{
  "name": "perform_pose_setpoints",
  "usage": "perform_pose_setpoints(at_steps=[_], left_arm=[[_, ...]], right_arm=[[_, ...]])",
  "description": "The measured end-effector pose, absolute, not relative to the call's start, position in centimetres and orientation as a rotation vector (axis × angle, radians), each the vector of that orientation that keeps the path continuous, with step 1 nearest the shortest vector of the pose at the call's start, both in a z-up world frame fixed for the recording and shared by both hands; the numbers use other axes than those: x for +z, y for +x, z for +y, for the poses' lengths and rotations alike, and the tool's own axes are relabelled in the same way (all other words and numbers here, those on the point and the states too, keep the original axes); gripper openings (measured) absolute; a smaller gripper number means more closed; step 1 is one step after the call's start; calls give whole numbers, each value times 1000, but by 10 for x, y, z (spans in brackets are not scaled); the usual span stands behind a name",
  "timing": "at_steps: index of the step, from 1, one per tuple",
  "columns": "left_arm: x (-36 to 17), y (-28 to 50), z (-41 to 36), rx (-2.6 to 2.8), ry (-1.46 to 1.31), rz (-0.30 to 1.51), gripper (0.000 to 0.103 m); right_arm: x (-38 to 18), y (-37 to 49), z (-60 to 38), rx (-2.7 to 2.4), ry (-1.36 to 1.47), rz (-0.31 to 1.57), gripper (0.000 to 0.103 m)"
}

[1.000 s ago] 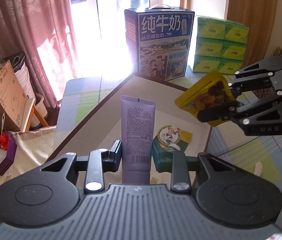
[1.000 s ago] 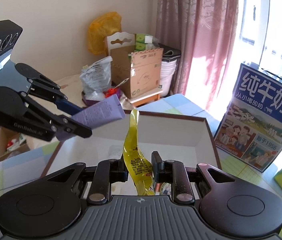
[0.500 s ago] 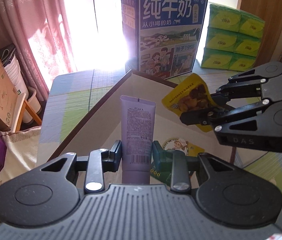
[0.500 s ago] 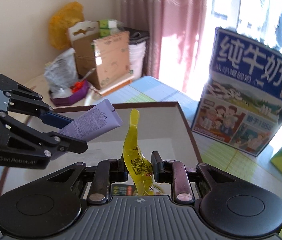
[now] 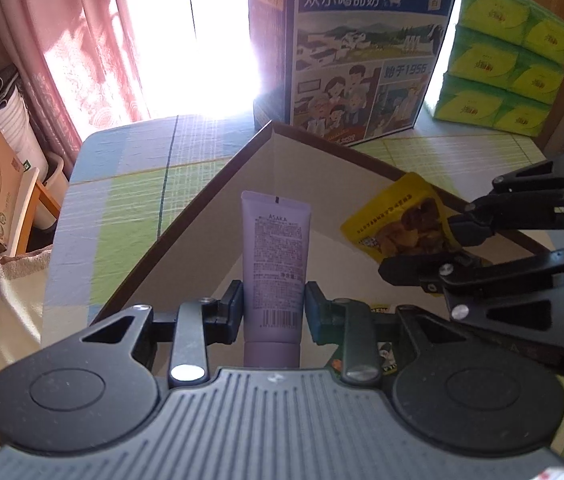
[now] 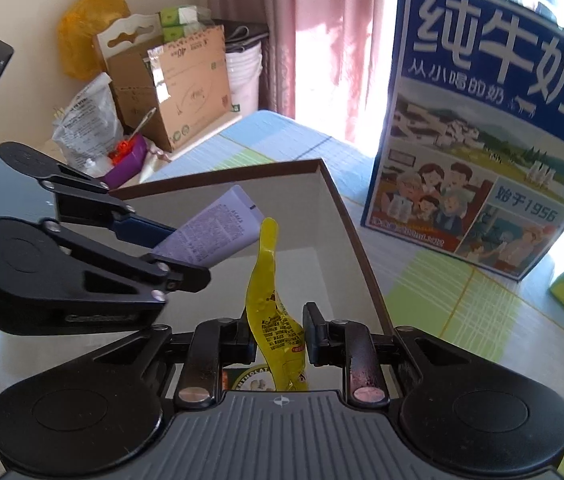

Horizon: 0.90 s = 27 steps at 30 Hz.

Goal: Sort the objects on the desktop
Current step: 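Lower the tube and bag into the brown box and open both tools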

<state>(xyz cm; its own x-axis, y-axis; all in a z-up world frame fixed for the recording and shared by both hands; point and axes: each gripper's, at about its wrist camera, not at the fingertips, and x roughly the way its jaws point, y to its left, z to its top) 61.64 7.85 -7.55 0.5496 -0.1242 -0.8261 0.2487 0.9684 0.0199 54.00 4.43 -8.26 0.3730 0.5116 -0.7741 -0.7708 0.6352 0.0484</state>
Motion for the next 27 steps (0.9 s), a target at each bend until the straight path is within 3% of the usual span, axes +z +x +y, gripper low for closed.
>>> perform_pose_setpoints(at_steps=[19, 27], left_arm=[[-105, 639, 79, -204, 145, 1009, 28], [-96, 631, 87, -200, 135, 1001, 38]], right_arm=[[-103, 552, 45, 806, -319, 916, 20], [-102, 551, 46, 813, -302, 908, 20]])
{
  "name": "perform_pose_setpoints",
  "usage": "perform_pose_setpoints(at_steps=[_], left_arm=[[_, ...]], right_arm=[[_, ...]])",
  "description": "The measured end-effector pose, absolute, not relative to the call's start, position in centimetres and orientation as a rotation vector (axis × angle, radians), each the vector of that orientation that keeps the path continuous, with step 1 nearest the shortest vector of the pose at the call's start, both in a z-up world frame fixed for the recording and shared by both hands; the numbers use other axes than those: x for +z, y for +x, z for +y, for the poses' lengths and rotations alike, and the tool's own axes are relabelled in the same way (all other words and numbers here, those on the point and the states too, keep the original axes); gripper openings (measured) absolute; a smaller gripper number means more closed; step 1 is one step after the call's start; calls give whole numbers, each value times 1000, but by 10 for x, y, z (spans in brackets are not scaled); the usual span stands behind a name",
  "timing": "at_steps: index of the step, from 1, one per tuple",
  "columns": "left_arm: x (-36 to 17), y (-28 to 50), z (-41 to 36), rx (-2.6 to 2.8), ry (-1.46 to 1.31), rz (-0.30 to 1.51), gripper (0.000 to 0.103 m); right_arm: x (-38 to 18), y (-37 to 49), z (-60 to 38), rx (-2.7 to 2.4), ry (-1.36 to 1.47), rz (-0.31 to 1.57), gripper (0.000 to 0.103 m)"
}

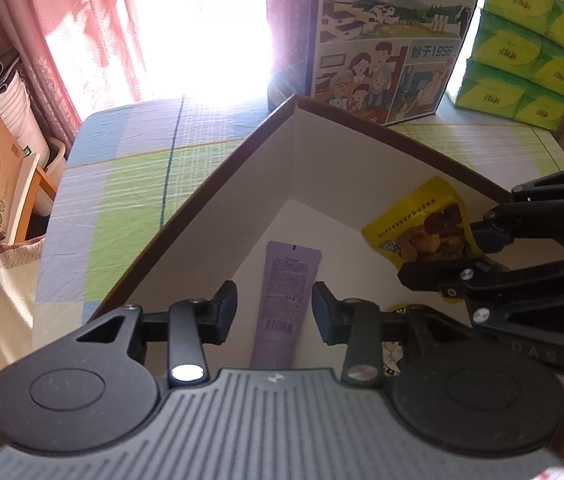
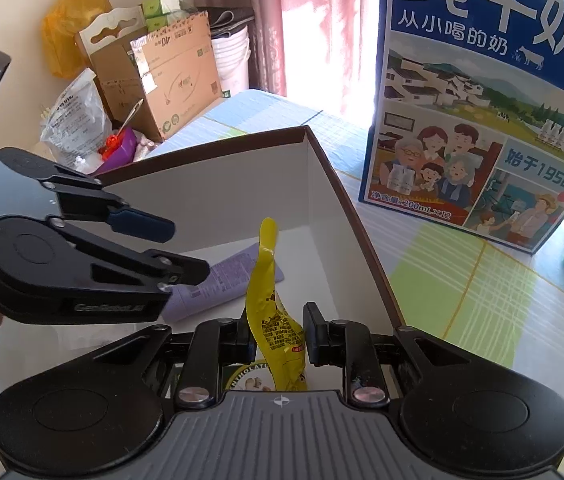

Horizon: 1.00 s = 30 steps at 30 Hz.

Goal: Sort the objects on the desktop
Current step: 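Lower the tube and bag into the brown box and open both tools, then withdraw both tools from the brown box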

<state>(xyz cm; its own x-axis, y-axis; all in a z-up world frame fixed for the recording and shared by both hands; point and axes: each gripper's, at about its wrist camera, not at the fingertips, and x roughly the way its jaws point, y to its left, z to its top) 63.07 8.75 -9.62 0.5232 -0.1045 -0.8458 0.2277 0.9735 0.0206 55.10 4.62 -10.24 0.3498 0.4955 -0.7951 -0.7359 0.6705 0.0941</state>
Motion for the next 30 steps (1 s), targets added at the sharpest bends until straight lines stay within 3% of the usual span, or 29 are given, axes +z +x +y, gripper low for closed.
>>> perform_pose_setpoints(at_steps=[6, 7, 10, 15, 23, 30], left_arm=[[-85, 621, 98, -171, 127, 984, 50], [-82, 619, 100, -171, 123, 980, 52], [-75, 612, 104, -167, 115, 970, 60], [-63, 597, 107, -169, 125, 948, 68], [-49, 564, 113, -151, 117, 929, 79], [-33, 532, 113, -127, 121, 899, 88]], right_arm=[[-96, 546, 49, 818, -286, 807, 21], [-94, 545, 49, 816, -279, 793, 25], [-86, 543, 47, 811, -253, 753, 59], [-74, 538, 38, 803, -239, 733, 62], [-64, 512, 14, 819, -245, 764, 88], [-54, 482, 0, 811, -241, 752, 99]])
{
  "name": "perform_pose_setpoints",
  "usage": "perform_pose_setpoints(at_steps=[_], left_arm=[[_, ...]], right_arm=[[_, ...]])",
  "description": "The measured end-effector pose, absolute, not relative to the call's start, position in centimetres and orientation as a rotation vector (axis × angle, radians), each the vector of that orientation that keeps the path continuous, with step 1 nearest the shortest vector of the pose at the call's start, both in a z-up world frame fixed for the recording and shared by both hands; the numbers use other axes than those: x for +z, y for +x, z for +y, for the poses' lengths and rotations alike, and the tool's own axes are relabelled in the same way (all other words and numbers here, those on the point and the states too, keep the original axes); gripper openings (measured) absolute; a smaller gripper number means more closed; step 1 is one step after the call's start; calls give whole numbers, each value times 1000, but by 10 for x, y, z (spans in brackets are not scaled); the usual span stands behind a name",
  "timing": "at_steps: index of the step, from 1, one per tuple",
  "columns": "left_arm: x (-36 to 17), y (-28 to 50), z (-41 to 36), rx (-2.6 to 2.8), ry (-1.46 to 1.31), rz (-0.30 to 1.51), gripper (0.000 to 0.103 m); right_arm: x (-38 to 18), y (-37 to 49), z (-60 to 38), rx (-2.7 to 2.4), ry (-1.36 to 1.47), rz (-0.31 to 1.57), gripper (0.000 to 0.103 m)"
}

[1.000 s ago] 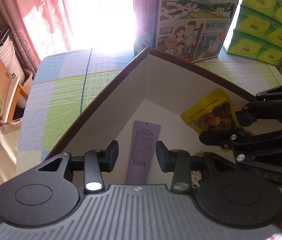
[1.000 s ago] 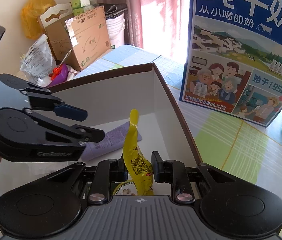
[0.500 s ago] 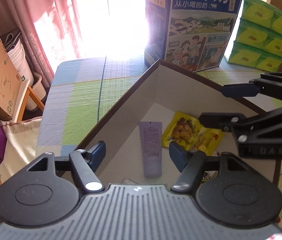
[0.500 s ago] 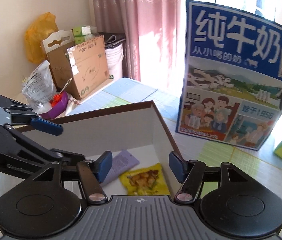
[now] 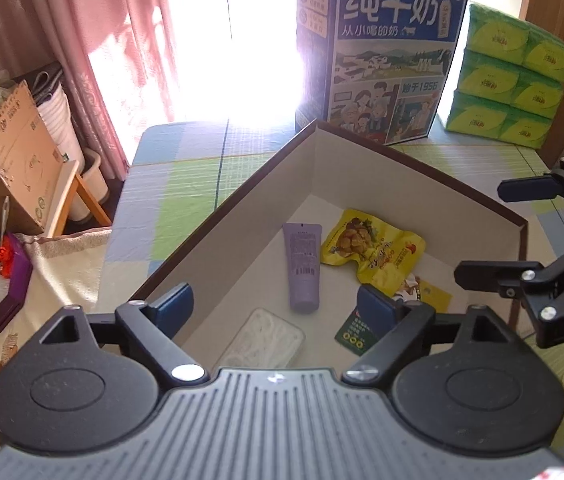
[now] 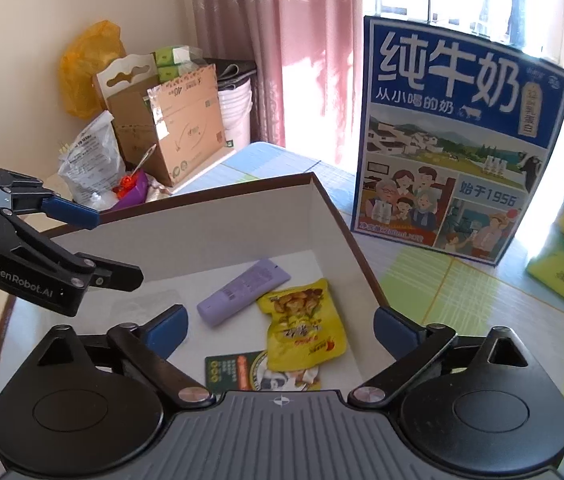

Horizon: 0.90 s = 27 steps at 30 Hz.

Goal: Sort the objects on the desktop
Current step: 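Withdraw both tools from the brown box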

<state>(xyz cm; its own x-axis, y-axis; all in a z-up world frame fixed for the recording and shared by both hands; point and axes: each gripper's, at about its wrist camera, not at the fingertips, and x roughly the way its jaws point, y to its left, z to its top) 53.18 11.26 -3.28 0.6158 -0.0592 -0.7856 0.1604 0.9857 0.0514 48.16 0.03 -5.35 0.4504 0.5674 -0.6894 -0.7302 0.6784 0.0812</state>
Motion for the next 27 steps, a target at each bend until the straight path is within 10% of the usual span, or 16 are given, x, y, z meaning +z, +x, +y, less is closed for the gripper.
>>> perform_pose_setpoints(at_steps=[27], left_arm=[[25, 383, 101, 8, 60, 816, 93]], right_arm=[[2, 363, -43, 820, -183, 676, 101]])
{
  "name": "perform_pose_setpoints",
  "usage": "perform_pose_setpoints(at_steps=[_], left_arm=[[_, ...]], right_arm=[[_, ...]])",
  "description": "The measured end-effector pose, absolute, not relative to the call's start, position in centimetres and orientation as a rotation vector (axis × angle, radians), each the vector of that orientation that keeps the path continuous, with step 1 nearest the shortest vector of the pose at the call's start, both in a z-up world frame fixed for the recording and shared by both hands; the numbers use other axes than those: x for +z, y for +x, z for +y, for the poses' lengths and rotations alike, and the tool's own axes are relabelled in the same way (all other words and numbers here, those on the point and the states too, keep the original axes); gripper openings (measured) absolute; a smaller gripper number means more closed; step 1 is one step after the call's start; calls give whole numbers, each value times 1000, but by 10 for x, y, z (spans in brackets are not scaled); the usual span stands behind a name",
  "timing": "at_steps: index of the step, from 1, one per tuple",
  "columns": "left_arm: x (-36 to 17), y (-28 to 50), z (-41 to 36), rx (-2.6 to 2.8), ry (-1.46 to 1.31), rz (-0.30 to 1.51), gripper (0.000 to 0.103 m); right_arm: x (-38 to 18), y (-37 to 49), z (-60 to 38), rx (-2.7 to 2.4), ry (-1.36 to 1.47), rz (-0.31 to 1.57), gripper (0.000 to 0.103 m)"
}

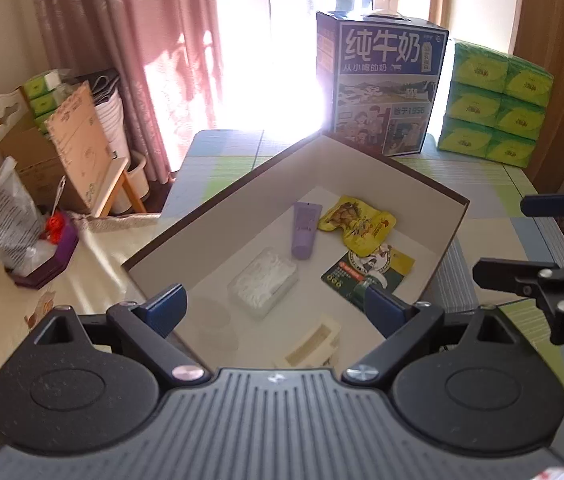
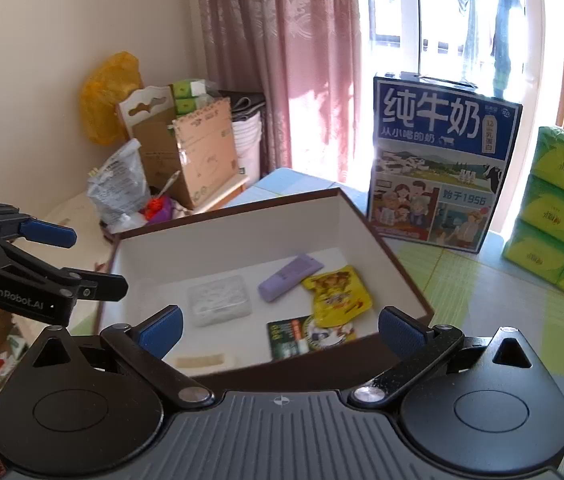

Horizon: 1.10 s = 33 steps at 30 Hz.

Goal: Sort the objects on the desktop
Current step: 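Withdraw both tools from the brown box, then move the right tool toward the black FLYCO box on the table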

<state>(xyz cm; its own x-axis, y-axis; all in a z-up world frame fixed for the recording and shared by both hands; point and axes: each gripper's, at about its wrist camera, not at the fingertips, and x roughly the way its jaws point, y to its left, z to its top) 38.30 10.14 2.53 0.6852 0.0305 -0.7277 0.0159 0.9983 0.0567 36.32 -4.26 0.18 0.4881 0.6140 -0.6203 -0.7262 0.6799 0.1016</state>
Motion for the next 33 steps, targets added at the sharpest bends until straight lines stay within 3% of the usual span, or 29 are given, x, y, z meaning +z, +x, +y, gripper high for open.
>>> perform_pose_setpoints(at_steps=[17, 33], left_arm=[[39, 310, 86, 34, 49, 812, 94], [16, 271, 70, 24, 63, 865, 94]], right_arm=[[13, 307, -80, 866, -153, 696, 101], [-5, 277, -123, 822, -187, 756, 101]])
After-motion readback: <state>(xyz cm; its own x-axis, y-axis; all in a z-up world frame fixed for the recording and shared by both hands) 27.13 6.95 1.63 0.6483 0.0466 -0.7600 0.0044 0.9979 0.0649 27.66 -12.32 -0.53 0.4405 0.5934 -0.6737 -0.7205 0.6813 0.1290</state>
